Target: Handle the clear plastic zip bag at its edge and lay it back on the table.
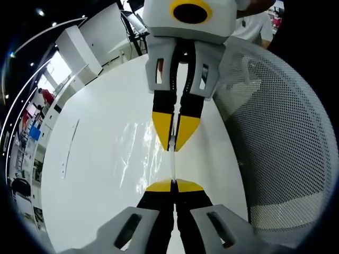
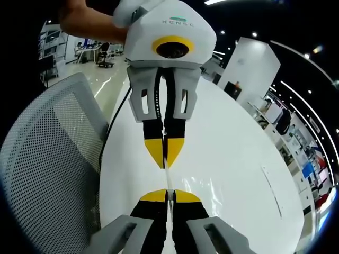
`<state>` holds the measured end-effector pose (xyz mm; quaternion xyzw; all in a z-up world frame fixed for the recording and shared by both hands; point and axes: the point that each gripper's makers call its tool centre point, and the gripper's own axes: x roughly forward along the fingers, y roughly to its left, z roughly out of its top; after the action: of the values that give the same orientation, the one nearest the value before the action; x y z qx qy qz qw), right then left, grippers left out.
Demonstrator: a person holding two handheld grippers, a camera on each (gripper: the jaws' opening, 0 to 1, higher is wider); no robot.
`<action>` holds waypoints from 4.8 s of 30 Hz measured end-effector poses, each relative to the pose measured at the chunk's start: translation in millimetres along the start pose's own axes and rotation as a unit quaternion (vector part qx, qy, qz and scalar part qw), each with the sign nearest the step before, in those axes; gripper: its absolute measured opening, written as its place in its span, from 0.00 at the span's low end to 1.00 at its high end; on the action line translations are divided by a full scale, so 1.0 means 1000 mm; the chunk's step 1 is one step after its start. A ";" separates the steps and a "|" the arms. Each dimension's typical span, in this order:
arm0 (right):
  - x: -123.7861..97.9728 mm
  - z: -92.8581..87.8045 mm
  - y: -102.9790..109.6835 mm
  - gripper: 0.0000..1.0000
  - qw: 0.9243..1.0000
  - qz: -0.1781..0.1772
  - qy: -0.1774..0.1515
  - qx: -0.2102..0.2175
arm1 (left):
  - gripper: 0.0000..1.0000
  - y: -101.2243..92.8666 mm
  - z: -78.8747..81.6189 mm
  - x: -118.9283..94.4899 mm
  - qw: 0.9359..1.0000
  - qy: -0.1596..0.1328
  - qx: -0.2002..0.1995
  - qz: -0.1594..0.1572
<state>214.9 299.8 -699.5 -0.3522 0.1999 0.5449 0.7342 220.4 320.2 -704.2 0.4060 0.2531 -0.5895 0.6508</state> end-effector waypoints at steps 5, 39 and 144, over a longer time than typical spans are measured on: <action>0.000 -0.001 0.001 0.00 1.000 0.001 0.000 0.001 | 0.00 -0.001 0.000 0.000 1.000 0.001 0.000 -0.002; -0.004 -0.008 -0.001 0.00 1.000 -0.004 0.005 0.007 | 0.00 0.000 -0.006 -0.001 1.000 0.007 0.001 0.002; -0.008 -0.011 -0.005 0.00 0.999 -0.022 -0.004 0.023 | 0.00 0.007 -0.002 -0.003 1.000 -0.001 -0.004 0.021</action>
<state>217.9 285.7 -700.0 -0.3376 0.2019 0.5253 0.7545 227.3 323.8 -701.2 0.4082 0.2459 -0.5754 0.6647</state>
